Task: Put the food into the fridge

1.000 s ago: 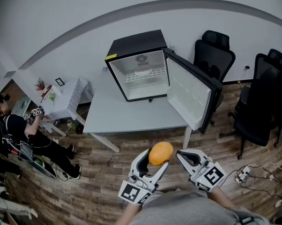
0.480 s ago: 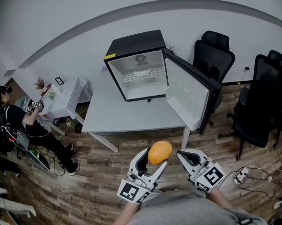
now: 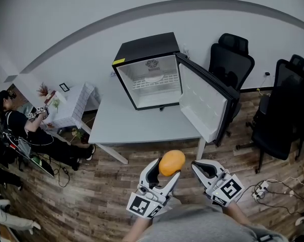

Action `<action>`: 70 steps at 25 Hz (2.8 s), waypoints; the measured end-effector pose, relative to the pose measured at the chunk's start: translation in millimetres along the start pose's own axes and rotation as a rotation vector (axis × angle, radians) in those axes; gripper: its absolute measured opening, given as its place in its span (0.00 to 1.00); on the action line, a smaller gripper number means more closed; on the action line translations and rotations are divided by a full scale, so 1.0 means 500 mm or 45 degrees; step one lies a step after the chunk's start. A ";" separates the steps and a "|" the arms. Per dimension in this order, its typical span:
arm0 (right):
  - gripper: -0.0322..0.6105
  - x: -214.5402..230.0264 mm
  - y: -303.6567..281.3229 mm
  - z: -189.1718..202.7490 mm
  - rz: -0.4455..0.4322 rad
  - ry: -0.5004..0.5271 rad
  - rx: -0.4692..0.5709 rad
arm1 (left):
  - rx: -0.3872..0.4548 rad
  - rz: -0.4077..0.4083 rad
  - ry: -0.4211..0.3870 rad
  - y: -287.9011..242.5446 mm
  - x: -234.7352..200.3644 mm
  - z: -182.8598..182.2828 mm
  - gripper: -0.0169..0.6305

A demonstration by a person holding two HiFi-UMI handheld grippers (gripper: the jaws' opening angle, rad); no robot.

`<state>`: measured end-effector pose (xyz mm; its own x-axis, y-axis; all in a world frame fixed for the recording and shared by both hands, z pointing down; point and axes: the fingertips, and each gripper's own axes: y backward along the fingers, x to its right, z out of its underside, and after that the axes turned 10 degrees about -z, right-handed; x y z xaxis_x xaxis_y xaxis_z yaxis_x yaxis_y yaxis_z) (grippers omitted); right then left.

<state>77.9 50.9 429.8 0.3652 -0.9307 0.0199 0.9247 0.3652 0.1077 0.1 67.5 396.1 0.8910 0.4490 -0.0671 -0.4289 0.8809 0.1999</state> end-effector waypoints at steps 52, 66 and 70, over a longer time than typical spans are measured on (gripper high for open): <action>0.07 0.287 -0.492 0.020 0.125 0.053 -0.044 | 0.022 0.120 0.052 -0.282 -0.541 0.010 0.49; 0.07 0.322 -0.528 0.030 0.192 0.059 -0.063 | 0.011 0.160 0.096 -0.316 -0.589 0.037 0.49; 0.07 0.353 -0.528 0.022 0.206 0.063 -0.063 | -0.001 0.151 0.099 -0.340 -0.601 0.051 0.49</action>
<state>-103.0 -210.1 416.0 0.5135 -0.8580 -0.0161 0.8571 0.5119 0.0578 -191.1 -220.9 407.2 0.8197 0.5604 -0.1188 -0.5308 0.8210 0.2102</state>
